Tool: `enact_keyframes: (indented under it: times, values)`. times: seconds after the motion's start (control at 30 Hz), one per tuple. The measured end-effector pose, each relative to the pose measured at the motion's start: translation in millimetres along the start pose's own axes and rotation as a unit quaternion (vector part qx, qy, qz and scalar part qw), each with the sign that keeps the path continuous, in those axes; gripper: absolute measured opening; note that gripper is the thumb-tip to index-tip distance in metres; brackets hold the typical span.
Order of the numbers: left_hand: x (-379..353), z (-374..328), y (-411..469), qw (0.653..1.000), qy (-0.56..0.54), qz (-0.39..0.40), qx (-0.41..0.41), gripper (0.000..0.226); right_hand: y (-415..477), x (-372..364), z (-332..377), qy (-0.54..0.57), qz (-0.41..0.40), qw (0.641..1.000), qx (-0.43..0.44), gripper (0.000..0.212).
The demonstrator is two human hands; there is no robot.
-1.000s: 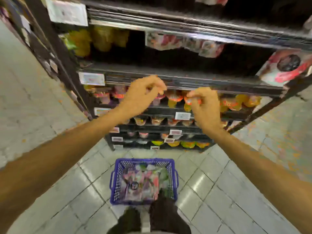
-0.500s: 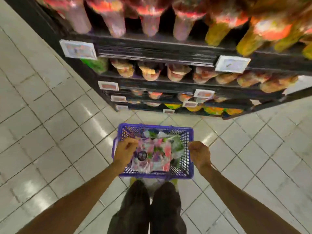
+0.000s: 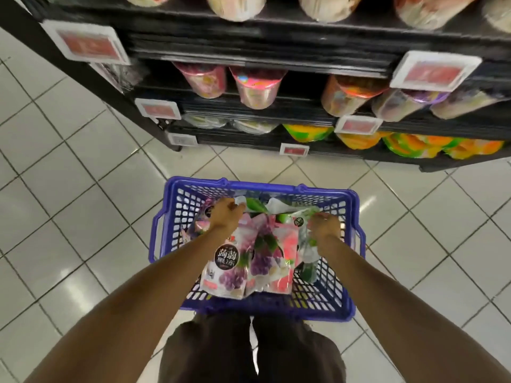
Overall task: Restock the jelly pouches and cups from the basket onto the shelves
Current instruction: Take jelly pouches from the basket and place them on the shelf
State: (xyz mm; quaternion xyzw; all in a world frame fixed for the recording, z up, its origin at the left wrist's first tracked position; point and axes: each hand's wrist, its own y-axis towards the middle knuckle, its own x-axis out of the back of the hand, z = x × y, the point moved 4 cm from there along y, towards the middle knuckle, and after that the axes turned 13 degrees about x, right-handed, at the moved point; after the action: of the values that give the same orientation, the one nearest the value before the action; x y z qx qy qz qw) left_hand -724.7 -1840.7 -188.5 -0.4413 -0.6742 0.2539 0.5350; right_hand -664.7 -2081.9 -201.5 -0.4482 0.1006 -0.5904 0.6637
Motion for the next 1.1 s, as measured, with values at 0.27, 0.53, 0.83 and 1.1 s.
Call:
enact_keyframes:
  times: [0.27,0.53,0.83,1.1]
  values:
    - [-55,17,116,0.995,-0.002,0.045,0.093,0.064,81,-77,-41,0.354,0.022,0.916,-0.189,0.022]
    - [-68,24,116,0.988,-0.072,0.05,0.125,0.036,67,-84,-40,0.38,0.06,0.902,-0.196,0.031]
    - [-19,9,26,0.98,-0.115,0.134,0.088,0.047,-17,-40,-31,0.276,0.037,0.944,-0.177,0.015]
    - [23,31,-65,0.895,-0.285,0.304,0.162,0.049,-99,-10,-9,0.238,0.007,0.97,-0.046,0.02]
